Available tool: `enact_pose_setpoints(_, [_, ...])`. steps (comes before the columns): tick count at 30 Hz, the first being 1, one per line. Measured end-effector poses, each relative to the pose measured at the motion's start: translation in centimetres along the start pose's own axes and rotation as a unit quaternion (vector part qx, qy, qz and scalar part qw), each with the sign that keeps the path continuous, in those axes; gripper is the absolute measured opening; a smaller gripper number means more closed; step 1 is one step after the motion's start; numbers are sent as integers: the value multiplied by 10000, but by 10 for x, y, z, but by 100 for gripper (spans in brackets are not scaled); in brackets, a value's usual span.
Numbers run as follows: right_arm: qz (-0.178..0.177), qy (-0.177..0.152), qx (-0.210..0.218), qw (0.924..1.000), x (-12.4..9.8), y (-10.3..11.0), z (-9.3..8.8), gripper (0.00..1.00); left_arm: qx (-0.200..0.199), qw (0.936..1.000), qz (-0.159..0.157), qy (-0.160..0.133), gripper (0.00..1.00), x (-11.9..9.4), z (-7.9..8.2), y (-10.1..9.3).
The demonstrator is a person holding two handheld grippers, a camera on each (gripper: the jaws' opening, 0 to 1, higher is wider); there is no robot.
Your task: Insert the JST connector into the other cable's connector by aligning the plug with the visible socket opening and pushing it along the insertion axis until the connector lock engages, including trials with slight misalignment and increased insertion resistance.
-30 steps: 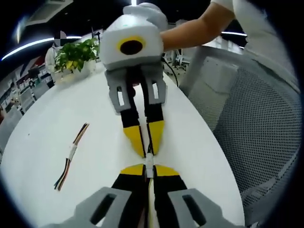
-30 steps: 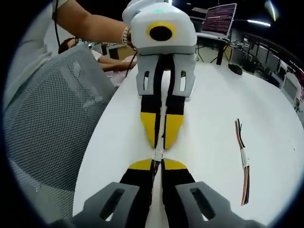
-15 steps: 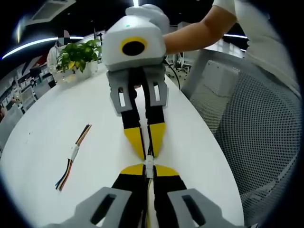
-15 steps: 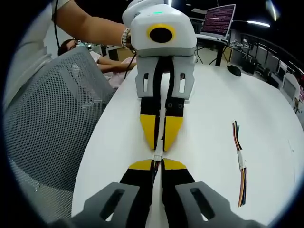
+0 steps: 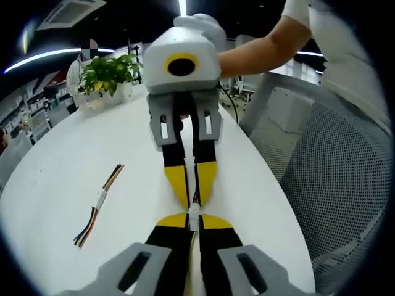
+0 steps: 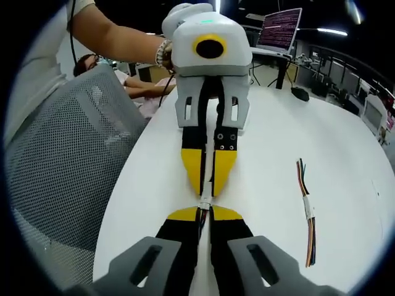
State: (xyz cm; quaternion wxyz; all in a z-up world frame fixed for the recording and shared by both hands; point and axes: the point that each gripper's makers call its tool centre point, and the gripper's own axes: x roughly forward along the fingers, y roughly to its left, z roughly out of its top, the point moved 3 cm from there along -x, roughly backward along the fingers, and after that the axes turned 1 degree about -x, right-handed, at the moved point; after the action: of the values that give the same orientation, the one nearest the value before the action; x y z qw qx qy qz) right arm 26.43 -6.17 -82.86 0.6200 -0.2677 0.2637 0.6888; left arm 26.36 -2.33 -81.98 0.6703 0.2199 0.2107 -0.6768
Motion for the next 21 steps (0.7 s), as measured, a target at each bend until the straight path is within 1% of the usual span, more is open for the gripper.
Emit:
enact_pose_setpoints(4, [-60, -123, -1, 9999, -6, -4, 1, 3, -36, 9999, 58, -128, 0, -1, 3, 3])
enact_pose_setpoints(9, [-133, -203, -70, 9997, -10, -12, 2, 3, -69, 9996, 147, -244, 0, -3, 3, 16])
enact_pose_setpoints(11, [-206, -263, -107, 9994, -13, -19, 3, 3, -72, 9995, 183, -267, 0, -4, 4, 21])
enact_pose_setpoints(15, [-324, -295, -121, 9990, -17, -32, 2, 3, -48, 9991, 302, -292, 0, -3, 8, 38])
enact_pose_setpoints(16, [-334, -298, -119, 9989, -18, -34, 2, 3, -50, 9991, 314, -292, 0, -3, 8, 39])
enact_pose_setpoints(18, [-417, -323, -41, 9986, -21, -44, -1, 3, -68, 9987, 399, -301, 0, -2, 10, 48])
enact_pose_setpoints(21, [-491, -391, 23, 9980, -24, -53, -3, 3, -129, 9981, 465, -375, 0, -1, 11, 58])
